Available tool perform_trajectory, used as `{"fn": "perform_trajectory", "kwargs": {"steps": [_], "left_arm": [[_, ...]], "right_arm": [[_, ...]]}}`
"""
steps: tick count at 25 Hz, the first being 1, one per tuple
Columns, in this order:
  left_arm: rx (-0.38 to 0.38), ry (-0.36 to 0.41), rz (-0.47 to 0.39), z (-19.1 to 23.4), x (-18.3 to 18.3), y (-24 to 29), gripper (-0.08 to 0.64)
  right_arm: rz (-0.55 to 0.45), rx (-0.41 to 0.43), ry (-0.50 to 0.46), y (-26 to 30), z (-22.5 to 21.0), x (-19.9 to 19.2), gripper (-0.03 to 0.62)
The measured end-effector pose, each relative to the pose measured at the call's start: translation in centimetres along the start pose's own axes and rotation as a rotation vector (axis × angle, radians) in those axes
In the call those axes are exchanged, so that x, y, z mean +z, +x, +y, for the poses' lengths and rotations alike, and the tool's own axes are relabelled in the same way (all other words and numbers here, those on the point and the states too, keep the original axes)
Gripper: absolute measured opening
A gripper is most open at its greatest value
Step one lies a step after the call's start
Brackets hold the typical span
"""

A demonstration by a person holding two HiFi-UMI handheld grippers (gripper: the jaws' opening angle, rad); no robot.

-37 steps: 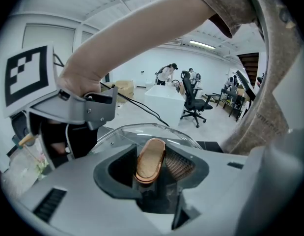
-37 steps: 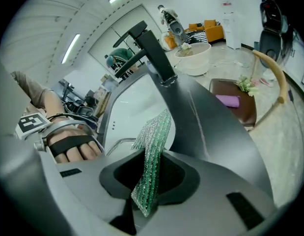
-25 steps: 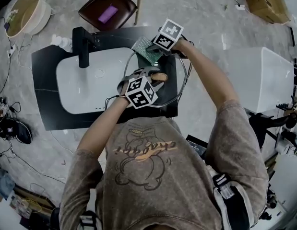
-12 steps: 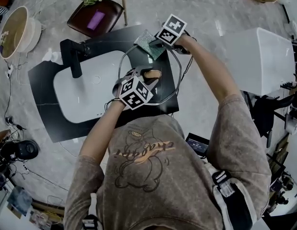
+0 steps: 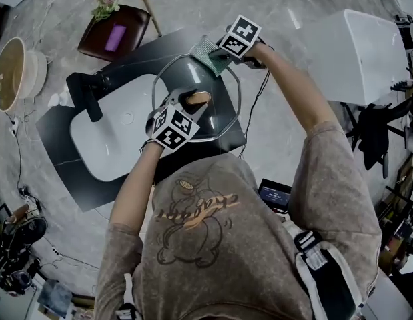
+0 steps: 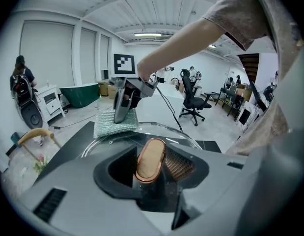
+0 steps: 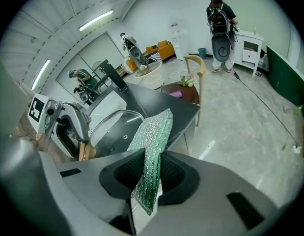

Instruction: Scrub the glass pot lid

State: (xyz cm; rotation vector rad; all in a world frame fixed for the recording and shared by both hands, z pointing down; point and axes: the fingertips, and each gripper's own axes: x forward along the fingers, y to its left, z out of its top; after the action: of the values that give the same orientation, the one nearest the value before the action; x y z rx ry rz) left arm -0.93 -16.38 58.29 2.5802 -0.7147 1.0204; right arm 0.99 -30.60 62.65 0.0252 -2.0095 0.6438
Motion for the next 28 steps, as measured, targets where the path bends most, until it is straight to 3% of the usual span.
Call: {"fn": "perform_trajectory", "kwargs": {"steps": [13, 28], "left_arm": [[-0.002, 0.000, 0.025, -0.3, 0.3, 0.2, 0.183], [0.003, -0.010, 0.052, -0.3, 0.5, 0.3, 0.184]], "right_arm": [[-0.023, -0.089, 0.034, -3.6, -0.1, -7.5, 0.087], [-0.100, -0.180, 0.039, -3.8, 6.2, -12.5, 0.087]]}}
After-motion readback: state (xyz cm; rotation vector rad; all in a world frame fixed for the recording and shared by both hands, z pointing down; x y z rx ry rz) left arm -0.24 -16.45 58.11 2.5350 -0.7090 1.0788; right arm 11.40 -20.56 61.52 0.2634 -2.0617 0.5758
